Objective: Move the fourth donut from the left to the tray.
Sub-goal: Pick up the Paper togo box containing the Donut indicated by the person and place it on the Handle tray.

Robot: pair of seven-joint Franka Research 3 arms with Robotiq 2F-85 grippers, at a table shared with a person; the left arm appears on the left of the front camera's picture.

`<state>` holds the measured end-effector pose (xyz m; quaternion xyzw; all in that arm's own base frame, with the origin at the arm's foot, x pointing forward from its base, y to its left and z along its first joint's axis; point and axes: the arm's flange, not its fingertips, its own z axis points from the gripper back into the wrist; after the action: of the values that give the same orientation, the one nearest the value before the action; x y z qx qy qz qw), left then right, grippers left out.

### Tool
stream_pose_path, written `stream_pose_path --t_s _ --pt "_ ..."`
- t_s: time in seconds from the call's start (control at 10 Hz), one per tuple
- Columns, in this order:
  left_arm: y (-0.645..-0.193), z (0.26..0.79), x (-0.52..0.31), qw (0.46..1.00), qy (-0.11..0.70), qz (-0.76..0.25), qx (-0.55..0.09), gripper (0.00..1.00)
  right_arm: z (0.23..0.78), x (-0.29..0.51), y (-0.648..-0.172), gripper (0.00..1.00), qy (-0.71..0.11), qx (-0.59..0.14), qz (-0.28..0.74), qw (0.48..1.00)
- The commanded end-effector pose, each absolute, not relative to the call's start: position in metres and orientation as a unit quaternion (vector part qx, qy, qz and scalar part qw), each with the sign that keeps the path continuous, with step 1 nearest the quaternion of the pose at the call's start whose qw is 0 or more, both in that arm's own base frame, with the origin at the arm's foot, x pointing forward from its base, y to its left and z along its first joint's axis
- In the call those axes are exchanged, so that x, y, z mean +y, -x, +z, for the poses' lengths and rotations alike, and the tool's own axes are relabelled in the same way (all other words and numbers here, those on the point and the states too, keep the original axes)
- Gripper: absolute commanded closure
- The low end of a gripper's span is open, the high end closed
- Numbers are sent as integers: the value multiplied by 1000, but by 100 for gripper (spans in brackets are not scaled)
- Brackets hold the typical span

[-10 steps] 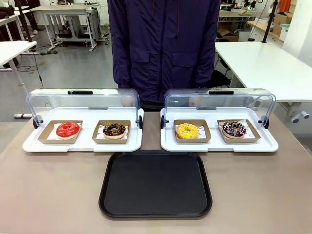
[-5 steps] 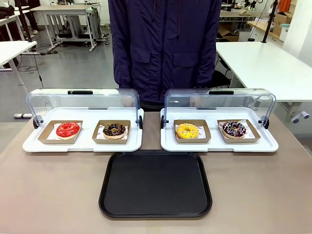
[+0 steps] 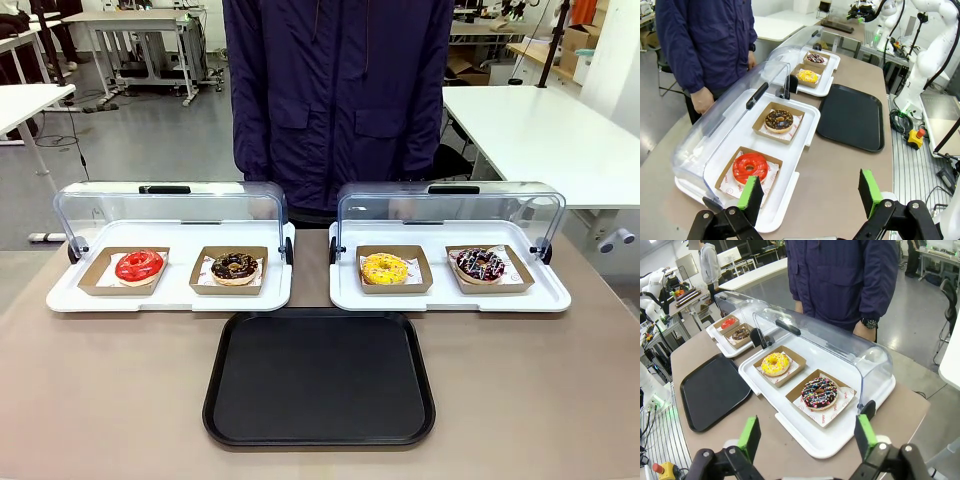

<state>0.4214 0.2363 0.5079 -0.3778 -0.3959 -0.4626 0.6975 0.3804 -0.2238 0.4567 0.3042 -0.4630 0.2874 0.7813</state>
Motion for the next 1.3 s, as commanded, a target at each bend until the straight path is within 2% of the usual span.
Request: stream_pose_path --t_s 0.0,1.2 --pt "-418 510 234 702 373 -462 -394 0 457 -225 -384 0 -303 -478 293 770" --pt "-418 510 234 702 373 -462 -394 0 457 -225 -384 0 -303 -478 293 770"
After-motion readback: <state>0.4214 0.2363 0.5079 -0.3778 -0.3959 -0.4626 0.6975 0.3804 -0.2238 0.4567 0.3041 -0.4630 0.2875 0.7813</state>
